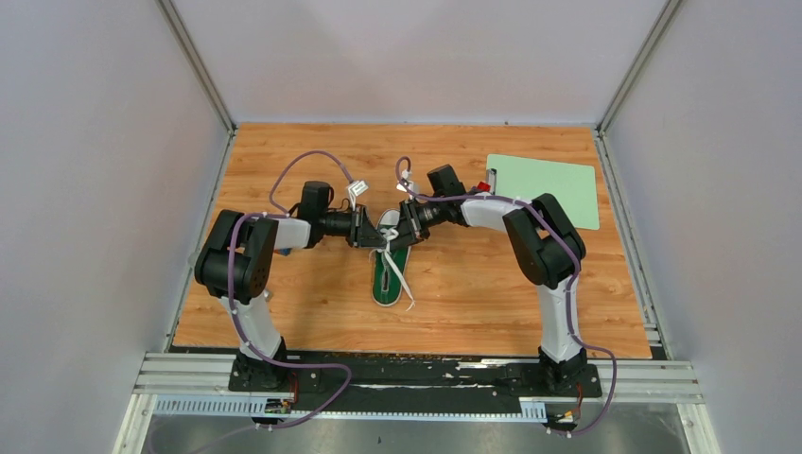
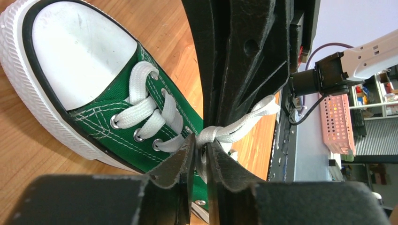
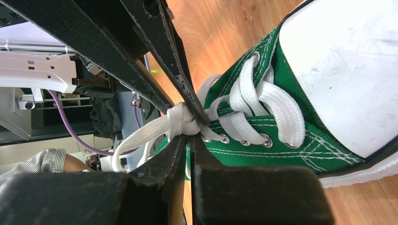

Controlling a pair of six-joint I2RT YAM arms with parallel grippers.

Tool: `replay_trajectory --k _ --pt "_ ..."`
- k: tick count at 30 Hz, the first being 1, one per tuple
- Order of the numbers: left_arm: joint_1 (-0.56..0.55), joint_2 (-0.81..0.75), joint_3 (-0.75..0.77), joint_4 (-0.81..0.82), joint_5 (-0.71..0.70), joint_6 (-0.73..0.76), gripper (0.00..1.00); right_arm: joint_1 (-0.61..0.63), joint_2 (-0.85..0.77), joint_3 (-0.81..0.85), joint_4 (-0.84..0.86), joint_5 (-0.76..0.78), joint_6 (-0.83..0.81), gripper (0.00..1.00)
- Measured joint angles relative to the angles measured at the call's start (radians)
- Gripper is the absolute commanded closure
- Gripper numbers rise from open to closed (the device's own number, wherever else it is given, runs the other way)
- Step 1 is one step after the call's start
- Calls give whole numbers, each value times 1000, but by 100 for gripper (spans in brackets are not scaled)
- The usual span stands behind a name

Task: Tie the shoes
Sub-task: Cross the shoelace with the shoelace.

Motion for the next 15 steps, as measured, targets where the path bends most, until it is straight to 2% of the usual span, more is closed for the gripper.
replay_trajectory --k 7,15 --pt "3 0 35 -97 -25 34 61 -10 -9 0 -14 6 -10 100" --pt "12 -17 68 -212 -34 113 56 -14 -37 0 -33 82 -39 100"
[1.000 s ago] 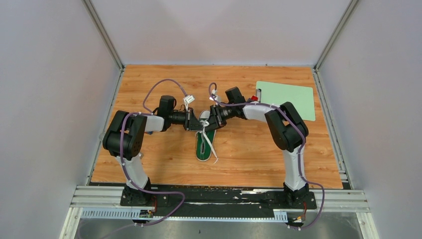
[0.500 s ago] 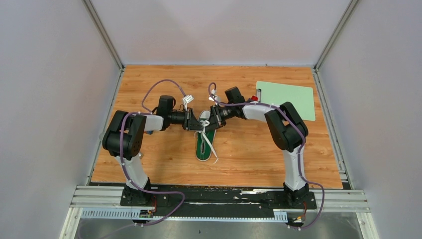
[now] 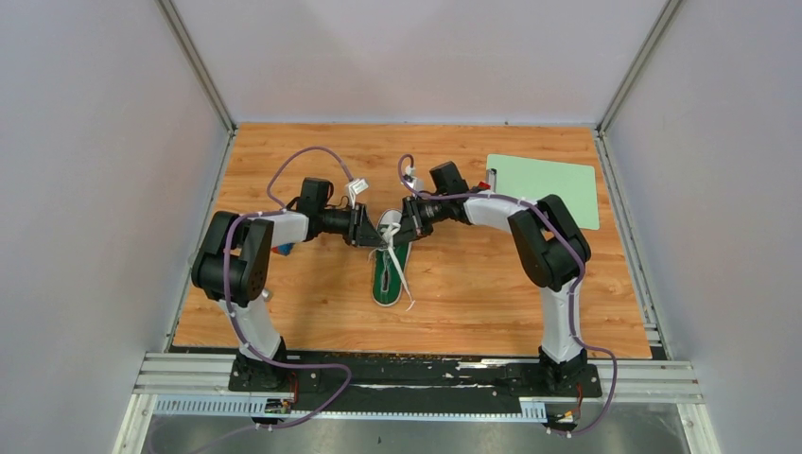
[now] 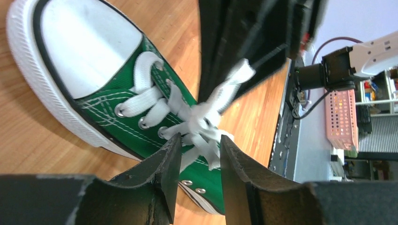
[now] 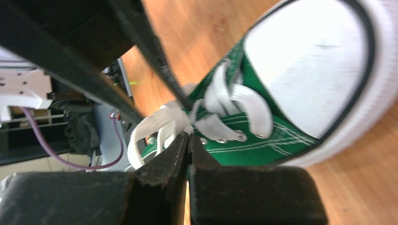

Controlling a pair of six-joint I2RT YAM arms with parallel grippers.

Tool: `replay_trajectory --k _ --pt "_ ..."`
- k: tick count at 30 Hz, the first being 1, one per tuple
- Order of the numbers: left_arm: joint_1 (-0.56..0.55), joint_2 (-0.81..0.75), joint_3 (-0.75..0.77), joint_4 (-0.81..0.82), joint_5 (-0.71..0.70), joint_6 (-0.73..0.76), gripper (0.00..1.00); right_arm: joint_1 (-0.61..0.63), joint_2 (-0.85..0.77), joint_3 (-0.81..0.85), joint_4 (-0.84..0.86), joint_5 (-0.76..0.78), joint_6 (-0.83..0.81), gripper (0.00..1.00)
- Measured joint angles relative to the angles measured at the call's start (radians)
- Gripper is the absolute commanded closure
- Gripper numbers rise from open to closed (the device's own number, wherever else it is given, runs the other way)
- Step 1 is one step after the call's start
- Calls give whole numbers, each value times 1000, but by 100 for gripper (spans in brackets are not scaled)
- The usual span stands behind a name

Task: Tie the shoes
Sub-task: Cross the shoelace with the shoelace.

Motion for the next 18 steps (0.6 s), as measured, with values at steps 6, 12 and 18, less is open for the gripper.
replay_trajectory --k 6,12,18 --pt "-5 -27 0 -43 23 29 55 -18 0 0 -35 110 -29 100" --pt "-5 -27 0 -66 24 43 54 -23 -3 -5 -62 158 -45 100" --pt "-5 -29 1 -83 16 51 54 -23 -32 -10 -90 175 -72 100"
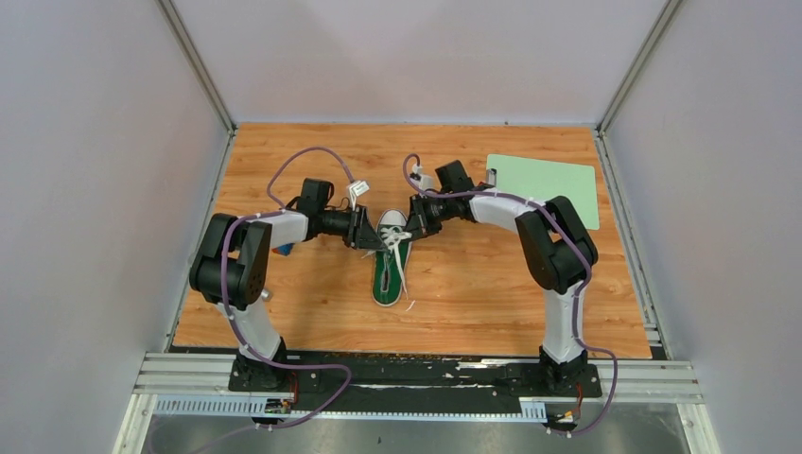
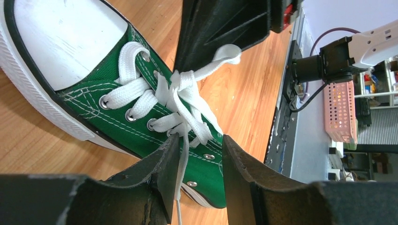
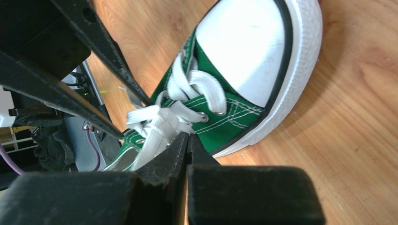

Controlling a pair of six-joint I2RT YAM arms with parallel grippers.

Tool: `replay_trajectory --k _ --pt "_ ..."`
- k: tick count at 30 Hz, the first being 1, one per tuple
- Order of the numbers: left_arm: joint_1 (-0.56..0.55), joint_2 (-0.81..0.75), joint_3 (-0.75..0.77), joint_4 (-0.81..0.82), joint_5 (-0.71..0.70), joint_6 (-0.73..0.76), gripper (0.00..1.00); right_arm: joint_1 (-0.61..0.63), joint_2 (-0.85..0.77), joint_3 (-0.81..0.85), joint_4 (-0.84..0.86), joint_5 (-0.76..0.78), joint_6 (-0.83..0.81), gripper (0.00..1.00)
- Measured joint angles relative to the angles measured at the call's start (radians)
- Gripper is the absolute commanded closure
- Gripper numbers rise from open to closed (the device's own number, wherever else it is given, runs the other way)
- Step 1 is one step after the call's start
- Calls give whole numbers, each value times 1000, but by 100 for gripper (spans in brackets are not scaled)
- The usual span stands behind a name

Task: Tie the shoes
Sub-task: Cross the shoelace with the shoelace.

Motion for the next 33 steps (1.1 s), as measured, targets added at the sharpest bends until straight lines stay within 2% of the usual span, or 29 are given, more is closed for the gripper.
replay_trajectory --k 8,12,18,27,33 --pt "-7 -80 39 15 -45 18 50 0 -37 -9 6 -76 -10 100" --pt "-45 -88 128 -20 -71 133 45 1 -37 -16 6 -93 -6 100" --pt "-127 -85 233 -214 -108 423 45 1 -36 -16 7 -100 -5 100" --pt "-147 -45 425 -621 -147 917 44 1 -36 -16 8 -104 6 100" --pt "-153 -40 458 -768 -161 1117 44 1 -36 -16 8 -109 9 100"
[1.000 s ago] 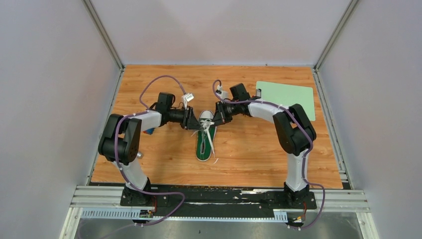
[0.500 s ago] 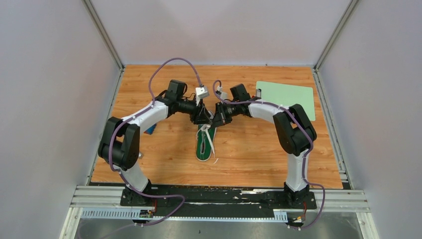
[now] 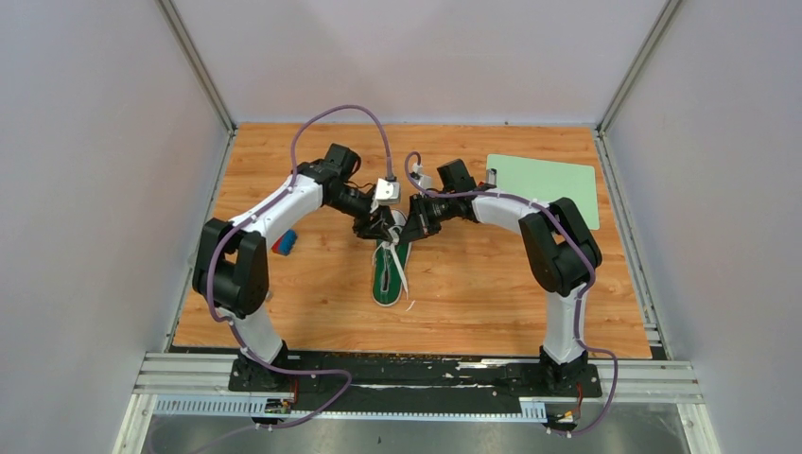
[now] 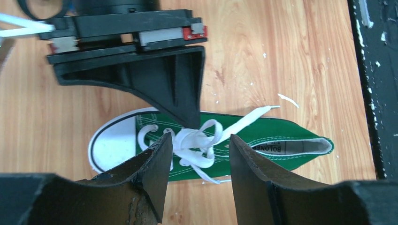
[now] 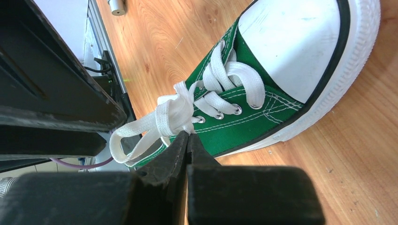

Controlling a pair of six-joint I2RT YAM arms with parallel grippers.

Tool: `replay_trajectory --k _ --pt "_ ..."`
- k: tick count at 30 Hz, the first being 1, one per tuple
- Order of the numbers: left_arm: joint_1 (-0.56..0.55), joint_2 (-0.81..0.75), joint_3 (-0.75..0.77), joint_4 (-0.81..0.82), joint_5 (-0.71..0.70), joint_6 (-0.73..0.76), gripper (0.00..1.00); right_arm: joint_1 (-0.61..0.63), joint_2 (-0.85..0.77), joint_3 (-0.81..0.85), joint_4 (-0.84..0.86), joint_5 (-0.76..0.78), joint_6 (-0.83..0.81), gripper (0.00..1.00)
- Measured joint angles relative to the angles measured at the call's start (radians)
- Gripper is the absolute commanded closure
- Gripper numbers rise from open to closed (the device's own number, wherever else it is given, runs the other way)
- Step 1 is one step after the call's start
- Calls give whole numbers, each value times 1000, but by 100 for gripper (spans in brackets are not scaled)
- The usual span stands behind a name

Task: Tie the shoes
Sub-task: Cross the shoelace with the shoelace, then tie the shoelace on the shoe.

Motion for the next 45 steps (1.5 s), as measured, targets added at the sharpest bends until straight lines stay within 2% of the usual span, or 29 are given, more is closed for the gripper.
replay_trajectory --k 5,7,9,11,13,21,32,36,45 --pt "-40 19 1 -63 -17 73 45 0 0 0 0 0 0 100" --pt "-58 19 -2 -61 -32 75 52 0 0 0 0 0 0 100" --pt "-73 19 -11 -36 -54 63 67 0 0 0 0 0 0 100" --pt "-82 19 -28 -2 -88 43 90 0 0 0 1 0 0 100" --pt "-85 19 -37 22 -127 13 99 0 0 -1 1 0 0 100" --pt "-47 -67 -143 94 -223 -95 100 -6 0 -64 8 0 3 100" --pt "5 -234 -360 83 -286 -221 100 -15 -27 -92 -6 18 -12 100" --pt "26 -259 -383 75 -322 -242 100 -32 -60 -96 -42 47 -56 100" --pt "145 -266 -373 118 -377 -309 100 -56 -79 -98 -78 61 -113 100"
